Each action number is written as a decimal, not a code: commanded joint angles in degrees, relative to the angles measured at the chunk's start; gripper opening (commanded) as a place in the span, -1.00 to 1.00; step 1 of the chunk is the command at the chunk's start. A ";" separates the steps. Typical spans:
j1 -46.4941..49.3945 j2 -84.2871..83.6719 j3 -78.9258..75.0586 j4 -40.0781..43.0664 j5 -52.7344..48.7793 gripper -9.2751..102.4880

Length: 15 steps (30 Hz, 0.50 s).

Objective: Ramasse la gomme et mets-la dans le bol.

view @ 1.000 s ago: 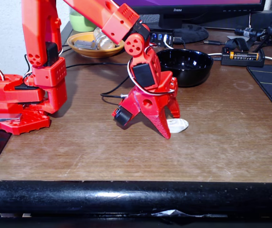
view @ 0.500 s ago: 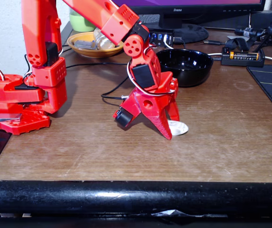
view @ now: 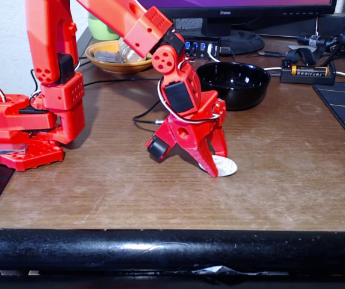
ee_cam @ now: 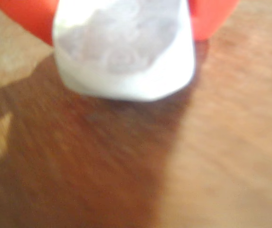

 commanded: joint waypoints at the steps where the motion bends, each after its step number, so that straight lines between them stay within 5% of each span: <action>1: 0.88 11.69 0.00 1.67 12.92 -0.94; 15: -3.96 50.19 -4.75 21.36 38.76 -0.94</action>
